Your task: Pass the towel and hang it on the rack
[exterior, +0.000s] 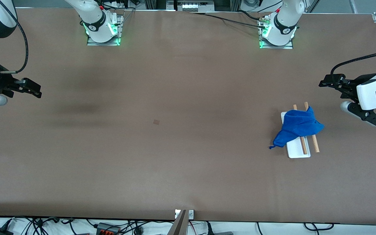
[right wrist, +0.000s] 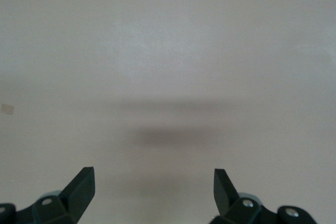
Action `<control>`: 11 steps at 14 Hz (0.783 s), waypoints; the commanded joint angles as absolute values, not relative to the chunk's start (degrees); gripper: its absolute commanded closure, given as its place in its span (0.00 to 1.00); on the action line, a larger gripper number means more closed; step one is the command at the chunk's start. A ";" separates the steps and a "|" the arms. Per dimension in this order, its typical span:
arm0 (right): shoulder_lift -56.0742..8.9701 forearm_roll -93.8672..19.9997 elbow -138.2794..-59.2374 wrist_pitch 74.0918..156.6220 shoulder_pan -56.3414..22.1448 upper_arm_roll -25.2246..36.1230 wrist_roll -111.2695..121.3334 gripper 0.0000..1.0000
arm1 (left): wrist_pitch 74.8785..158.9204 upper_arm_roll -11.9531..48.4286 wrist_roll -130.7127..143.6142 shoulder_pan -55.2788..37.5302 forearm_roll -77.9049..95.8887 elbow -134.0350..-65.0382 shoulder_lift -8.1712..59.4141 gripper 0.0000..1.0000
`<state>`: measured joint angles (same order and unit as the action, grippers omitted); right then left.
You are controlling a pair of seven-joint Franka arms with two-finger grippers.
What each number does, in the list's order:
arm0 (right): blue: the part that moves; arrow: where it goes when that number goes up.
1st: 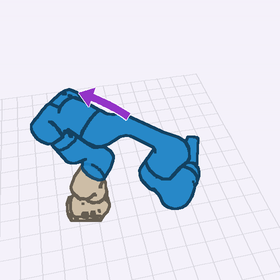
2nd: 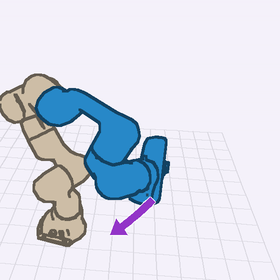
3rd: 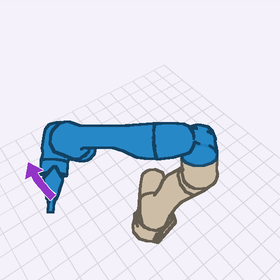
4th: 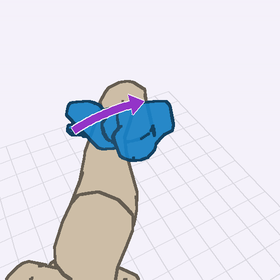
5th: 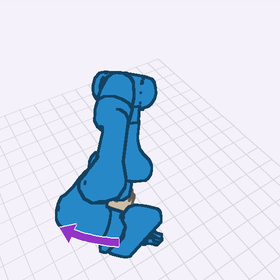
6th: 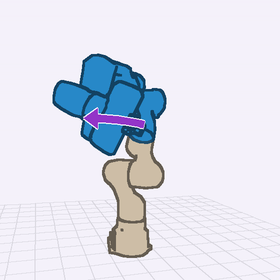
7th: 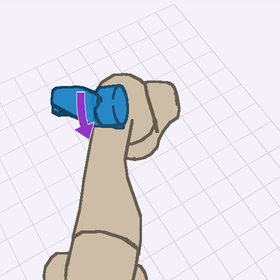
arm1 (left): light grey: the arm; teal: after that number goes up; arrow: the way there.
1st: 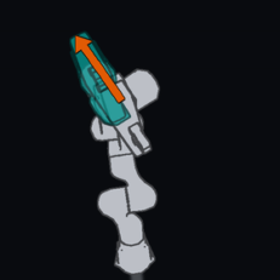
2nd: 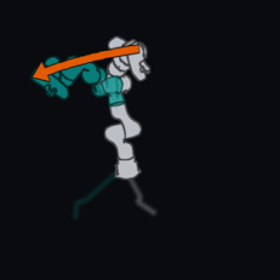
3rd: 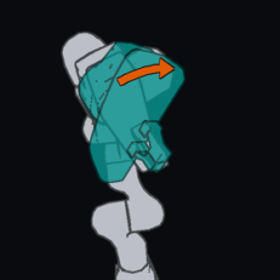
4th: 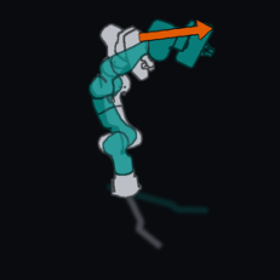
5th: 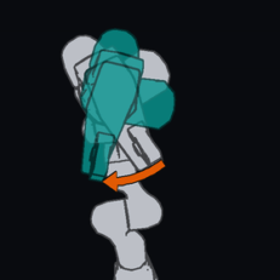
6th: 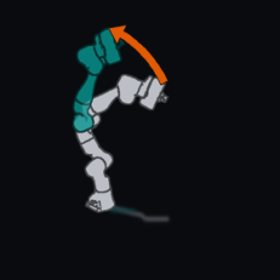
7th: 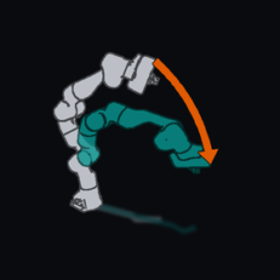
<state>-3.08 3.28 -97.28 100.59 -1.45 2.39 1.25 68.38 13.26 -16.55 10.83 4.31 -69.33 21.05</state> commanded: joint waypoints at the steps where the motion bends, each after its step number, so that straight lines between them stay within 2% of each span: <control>1: -2.11 3.16 -97.56 100.63 -1.32 2.20 1.14 0.00 | 75.82 6.97 -9.10 6.34 2.46 -79.52 12.24 0.00; 4: -2.11 3.16 -97.29 100.63 -1.32 2.20 1.14 0.00 | 83.56 4.93 -2.82 4.66 -0.33 -85.93 7.49 0.00; 7: -2.02 2.64 -97.29 100.46 -1.32 2.20 1.14 0.00 | 92.17 3.78 -2.90 4.57 -0.97 -96.21 0.02 0.00; 11: -1.58 1.40 -97.29 100.20 -1.32 2.37 1.40 0.00 | 93.16 3.69 -2.11 3.60 -0.71 -97.47 -1.32 0.00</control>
